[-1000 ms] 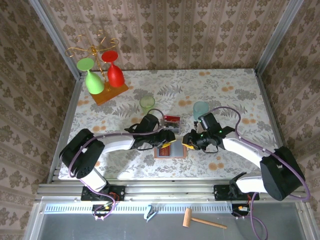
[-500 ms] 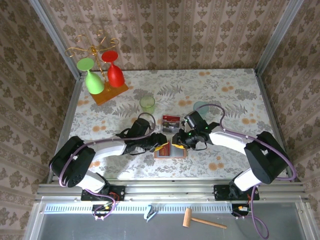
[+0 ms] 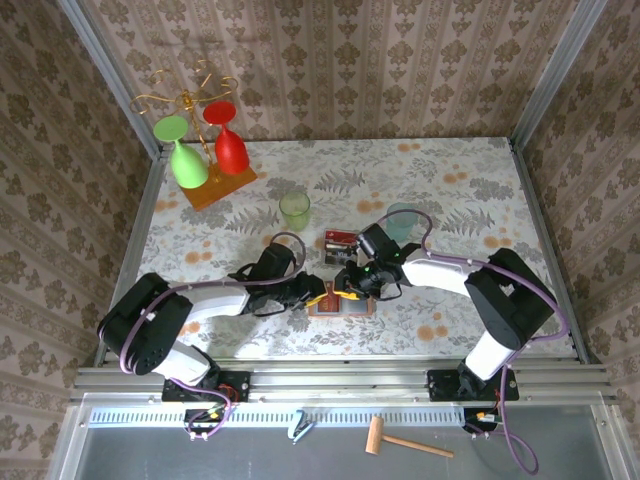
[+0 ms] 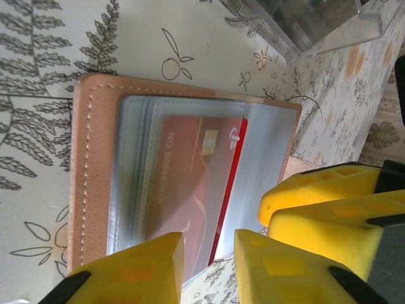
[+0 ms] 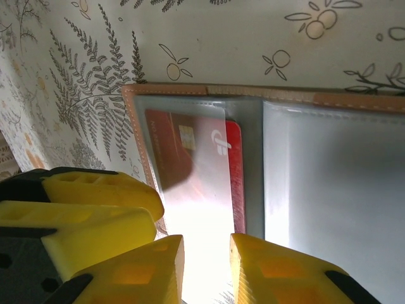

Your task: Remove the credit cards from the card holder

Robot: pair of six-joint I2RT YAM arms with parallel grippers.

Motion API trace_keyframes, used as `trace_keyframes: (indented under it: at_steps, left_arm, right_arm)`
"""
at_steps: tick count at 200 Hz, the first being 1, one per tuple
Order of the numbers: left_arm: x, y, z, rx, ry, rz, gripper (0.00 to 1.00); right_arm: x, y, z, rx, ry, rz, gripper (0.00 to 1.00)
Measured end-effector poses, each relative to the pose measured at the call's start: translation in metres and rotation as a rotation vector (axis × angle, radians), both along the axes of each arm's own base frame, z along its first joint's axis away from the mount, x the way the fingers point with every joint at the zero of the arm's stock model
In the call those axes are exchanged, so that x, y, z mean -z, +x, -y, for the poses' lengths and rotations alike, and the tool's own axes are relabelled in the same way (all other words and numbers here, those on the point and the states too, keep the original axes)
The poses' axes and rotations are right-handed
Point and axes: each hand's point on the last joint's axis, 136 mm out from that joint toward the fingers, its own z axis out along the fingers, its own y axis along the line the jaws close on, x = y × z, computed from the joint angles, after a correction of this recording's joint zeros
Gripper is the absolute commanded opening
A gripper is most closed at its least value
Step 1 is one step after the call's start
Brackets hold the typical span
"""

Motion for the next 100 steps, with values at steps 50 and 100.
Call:
trace_keyframes:
  at_steps: [50,100]
  left_arm:
    - [0.004,-0.003,-0.003,-0.001,0.005,-0.005,0.25]
    - [0.004,-0.005,-0.005,-0.003,0.005,-0.008,0.25]
  right_arm:
    - [0.007,-0.001,-0.003,-0.007,-0.010,-0.014,0.25]
    - [0.012,0.000,-0.005,-0.011,-0.015,-0.022,0.25]
